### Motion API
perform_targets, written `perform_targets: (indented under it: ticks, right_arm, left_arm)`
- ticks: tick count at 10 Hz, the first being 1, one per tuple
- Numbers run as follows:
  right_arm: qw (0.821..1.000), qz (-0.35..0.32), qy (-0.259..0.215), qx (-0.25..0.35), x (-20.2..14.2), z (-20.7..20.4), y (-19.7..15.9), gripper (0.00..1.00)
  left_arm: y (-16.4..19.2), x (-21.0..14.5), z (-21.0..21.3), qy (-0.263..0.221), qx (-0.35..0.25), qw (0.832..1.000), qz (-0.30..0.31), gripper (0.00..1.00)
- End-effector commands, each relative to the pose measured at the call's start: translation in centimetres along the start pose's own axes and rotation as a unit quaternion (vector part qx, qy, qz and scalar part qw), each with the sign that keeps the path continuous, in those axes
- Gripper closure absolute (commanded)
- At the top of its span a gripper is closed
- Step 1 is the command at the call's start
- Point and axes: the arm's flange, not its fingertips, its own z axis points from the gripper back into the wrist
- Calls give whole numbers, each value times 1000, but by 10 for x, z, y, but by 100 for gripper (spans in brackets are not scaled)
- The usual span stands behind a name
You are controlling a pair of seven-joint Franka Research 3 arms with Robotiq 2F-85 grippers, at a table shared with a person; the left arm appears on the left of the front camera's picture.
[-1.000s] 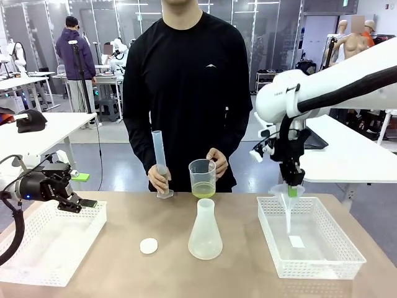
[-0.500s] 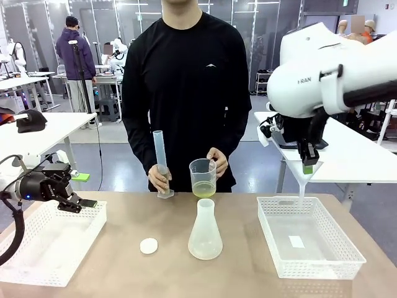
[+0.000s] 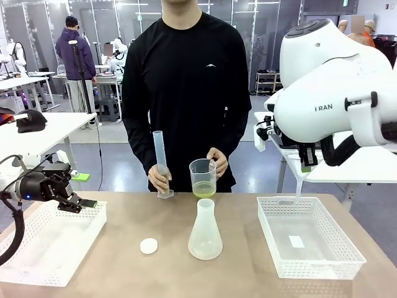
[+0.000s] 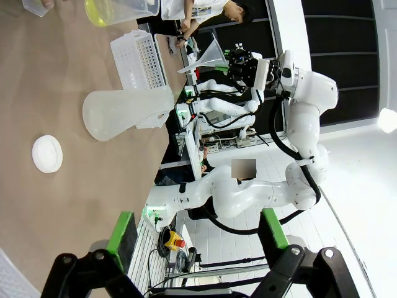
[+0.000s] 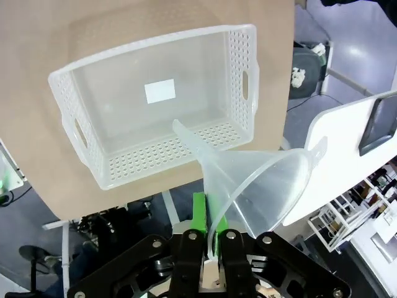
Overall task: Prepare the solutions needed for the experiment.
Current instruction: Pick up the Plastic Funnel and insert it into the Big flask.
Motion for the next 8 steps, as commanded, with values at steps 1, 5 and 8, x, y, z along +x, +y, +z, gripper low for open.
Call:
perform_targets:
  ticks: [1,5,8]
  right_arm:
    - [1000,2,4,9,-2,-2,-6,100]
    - [1000,2,4,9,-2,-2,-6,100]
    - [1000,2,4,9,-2,-2,-6,100]
  left_arm:
    - [-1,1,0,2,1,1000,-6,0]
    - [-1,1,0,2,1,1000,-6,0]
    - [-1,1,0,2,1,1000,-6,0]
